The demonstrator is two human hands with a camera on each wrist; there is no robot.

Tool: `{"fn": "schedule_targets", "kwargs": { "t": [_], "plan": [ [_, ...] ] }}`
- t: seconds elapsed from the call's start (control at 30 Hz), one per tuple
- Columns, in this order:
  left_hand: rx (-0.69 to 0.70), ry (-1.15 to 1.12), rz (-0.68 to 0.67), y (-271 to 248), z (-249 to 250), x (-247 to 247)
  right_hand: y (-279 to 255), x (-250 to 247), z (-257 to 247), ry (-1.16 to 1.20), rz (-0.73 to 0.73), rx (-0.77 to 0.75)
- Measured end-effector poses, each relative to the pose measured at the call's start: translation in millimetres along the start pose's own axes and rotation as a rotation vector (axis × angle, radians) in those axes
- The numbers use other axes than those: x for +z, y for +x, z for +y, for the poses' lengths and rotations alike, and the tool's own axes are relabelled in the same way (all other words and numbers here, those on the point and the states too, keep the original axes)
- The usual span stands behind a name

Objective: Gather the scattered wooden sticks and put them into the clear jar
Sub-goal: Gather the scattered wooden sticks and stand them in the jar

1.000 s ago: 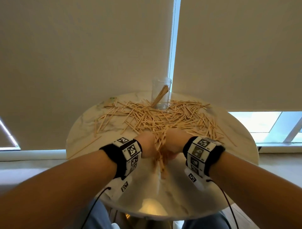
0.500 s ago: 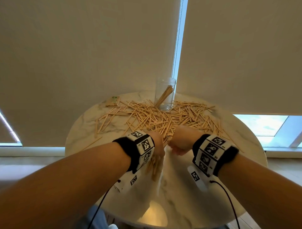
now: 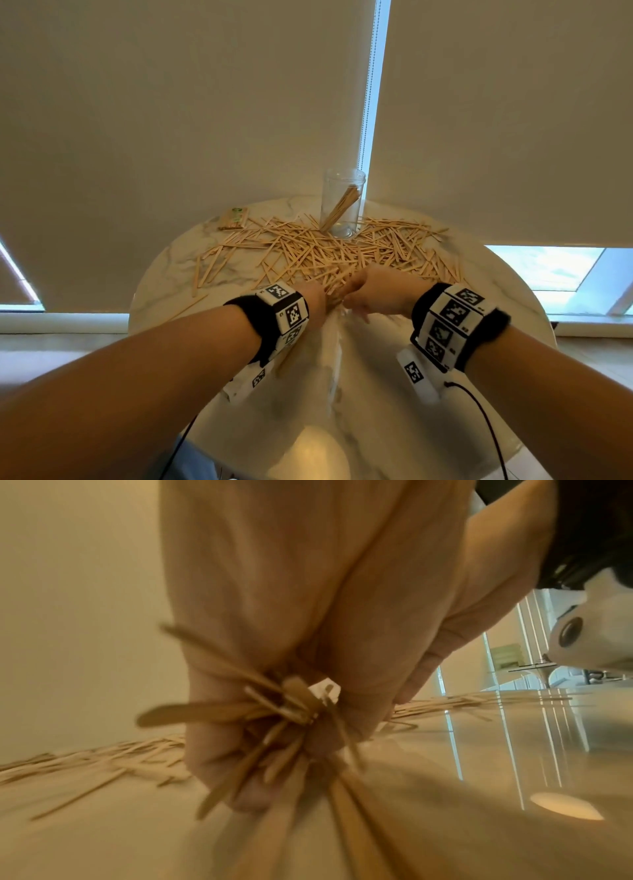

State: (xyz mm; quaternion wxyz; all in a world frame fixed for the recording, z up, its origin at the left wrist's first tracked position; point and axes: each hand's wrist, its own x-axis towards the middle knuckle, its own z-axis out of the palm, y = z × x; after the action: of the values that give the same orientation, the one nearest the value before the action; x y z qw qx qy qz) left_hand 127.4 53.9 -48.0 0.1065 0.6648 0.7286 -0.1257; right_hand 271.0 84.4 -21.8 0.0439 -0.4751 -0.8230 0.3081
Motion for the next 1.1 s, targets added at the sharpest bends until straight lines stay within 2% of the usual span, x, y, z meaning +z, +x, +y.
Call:
{"fn": "schedule_targets", "kwargs": {
  "t": [0.1,0.2,0.4,0.57,0.73,0.93,1.03,1.1],
  "plan": [
    [0.010,-0.094,0.011,1,-10,4,-2,-7,3,-0.091,0.128,-0.018],
    [0.051,-0.158,0.039,-8,-15,-3,4,-10,2,-0.142,0.219,-0.108],
    [0.152,-0.284,0.111,-16,-32,-8,24,-4,-8,-0.539,0.138,-0.178],
    [0.260,-0.331,0.195,-20,-47,-2,28,-4,-17,-0.466,0.214,-0.283],
    [0.276,-0.356,0.240,-14,-65,-3,27,-11,-18,-0.381,0.292,-0.348],
    [0.265,-0.359,0.217,-11,-77,-2,28,-22,-16,-0.353,0.304,-0.329],
    [0.297,-0.541,0.142,-13,-80,-6,30,-27,-17,-0.400,0.265,-0.330],
    [0.313,-0.612,0.149,-19,-80,-11,30,-30,-17,-0.457,0.243,-0.313]
  ]
}}
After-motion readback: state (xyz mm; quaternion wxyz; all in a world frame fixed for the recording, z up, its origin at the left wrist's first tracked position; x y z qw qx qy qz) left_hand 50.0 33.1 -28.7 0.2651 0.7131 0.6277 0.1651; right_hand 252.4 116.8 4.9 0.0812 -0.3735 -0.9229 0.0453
